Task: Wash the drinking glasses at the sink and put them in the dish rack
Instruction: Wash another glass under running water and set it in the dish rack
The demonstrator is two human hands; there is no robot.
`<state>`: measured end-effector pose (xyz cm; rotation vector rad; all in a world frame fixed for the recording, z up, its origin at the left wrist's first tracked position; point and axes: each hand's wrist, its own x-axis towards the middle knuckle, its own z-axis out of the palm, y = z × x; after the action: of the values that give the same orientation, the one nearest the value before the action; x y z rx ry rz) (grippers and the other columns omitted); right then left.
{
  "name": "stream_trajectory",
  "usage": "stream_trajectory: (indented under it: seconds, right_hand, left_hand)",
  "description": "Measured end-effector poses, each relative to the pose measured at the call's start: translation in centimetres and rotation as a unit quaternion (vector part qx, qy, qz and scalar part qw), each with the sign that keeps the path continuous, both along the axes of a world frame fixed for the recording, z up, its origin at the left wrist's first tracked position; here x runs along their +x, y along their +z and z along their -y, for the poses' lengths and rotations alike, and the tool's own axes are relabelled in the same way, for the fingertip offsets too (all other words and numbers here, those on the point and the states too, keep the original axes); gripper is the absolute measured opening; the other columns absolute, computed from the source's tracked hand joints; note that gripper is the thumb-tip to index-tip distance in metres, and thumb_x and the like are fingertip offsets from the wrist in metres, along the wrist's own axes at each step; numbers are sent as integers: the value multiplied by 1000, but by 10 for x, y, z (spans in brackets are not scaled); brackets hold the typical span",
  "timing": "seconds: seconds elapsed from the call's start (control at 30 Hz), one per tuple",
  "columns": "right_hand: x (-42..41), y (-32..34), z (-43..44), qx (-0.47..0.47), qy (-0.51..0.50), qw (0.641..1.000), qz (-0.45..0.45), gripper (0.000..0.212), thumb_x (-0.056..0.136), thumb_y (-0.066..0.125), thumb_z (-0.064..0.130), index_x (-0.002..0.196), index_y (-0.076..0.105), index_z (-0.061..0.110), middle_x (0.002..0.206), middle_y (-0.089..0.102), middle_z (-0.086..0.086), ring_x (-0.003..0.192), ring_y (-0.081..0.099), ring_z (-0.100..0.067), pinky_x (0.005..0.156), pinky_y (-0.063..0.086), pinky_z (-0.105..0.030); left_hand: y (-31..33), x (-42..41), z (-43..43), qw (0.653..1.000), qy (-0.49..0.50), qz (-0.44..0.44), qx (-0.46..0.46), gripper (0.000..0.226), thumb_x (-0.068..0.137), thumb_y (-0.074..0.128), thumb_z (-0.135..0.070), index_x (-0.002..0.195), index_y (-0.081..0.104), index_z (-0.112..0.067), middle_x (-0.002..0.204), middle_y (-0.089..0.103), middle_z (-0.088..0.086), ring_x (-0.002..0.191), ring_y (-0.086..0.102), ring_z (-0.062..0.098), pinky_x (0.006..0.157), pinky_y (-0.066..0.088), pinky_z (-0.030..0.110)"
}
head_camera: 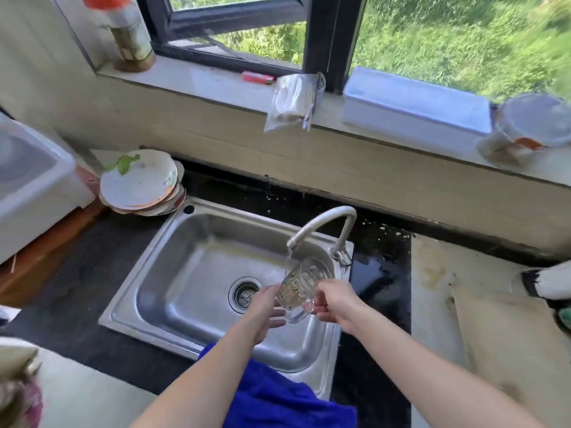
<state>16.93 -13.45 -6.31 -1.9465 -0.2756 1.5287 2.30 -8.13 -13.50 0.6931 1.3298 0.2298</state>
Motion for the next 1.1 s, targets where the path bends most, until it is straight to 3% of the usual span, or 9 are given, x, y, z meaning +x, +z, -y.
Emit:
stream_trajectory:
  seconds: [0.1, 0.27, 0.4, 0.47, 0.53, 0.6, 0.8, 0.93, 1.1]
  right_hand:
    - [-17, -9, -16, -25, -41, 998, -40, 21, 93, 41, 3, 75, 51, 7, 69, 60, -11, 62, 63, -21, 38, 42, -19]
    - [-28, -14, -32, -51, -69, 995, -50, 25, 98, 42, 9, 76, 54, 7, 55, 60, -6, 61, 66, -21, 38, 44, -19]
    - [-17, -8, -37, -81, 66, 995, -9, 25, 98, 47, 23, 108, 60, 4, 82, 73, -10, 61, 66, -15, 44, 44, -19]
    - [-12, -7, -44, -64, 124, 989, 48, 24, 96, 53, 18, 116, 57, 6, 95, 70, -9, 64, 67, -16, 47, 43, -21]
    - [-9, -9, -54, -23, 126, 988, 90, 25, 93, 59, 11, 117, 56, 12, 100, 65, -8, 65, 69, -22, 46, 45, -23]
    - [-11, -12, -63, -6, 126, 987, 97, 18, 93, 60, 10, 111, 62, 5, 97, 65, -11, 65, 71, -26, 42, 46, -22]
    - [-26, -20, -66, -24, 48, 999, 8, 14, 93, 56, -1, 99, 62, -12, 78, 68, -21, 48, 65, -12, 41, 50, -17]
    - [-34, -15, -70, -38, 82, 995, -37, 15, 94, 56, 6, 93, 65, -5, 73, 69, -14, 49, 64, -11, 41, 49, -16]
    - [-25, -5, -74, 5, 162, 985, 64, 14, 88, 67, 18, 96, 61, 8, 95, 71, -13, 65, 67, -18, 42, 45, -19]
  left_hand:
    - [-7, -10, -18, 996, 41, 60, -41, 25, 95, 47, -30, 96, 64, -13, 87, 66, 8, 73, 61, 24, 63, 49, 30]
    - [-18, -14, -44, 988, 20, 147, -47, 25, 99, 40, -24, 92, 63, -17, 85, 68, 4, 71, 63, 17, 62, 47, 27]
    - [-18, -15, -56, 989, 6, 129, -76, 32, 100, 38, -34, 82, 61, -21, 64, 64, -6, 51, 55, 9, 56, 34, 26]
    - [-19, -19, -63, 987, -3, 130, -96, 32, 100, 40, -35, 79, 59, -20, 59, 62, -5, 52, 49, 12, 52, 30, 27]
    - [-15, -25, -66, 987, -23, 118, -108, 32, 99, 43, -37, 78, 59, -20, 61, 61, -1, 55, 47, 16, 53, 29, 27]
    - [-13, -31, -69, 984, -5, 132, -123, 29, 97, 45, -37, 83, 61, -18, 70, 63, 5, 61, 51, 20, 56, 35, 28]
    - [-6, -60, -72, 949, 123, 271, -103, 38, 77, 48, -36, 103, 66, -16, 96, 67, 12, 80, 57, 28, 68, 42, 34]
    - [-2, -55, -76, 974, 69, 212, -51, 35, 70, 70, -39, 100, 67, -21, 87, 67, 3, 69, 58, 18, 54, 35, 27]
    - [-6, -49, -86, 988, 20, 138, -71, 31, 88, 55, -47, 96, 65, -18, 82, 65, 4, 59, 55, 18, 50, 29, 26]
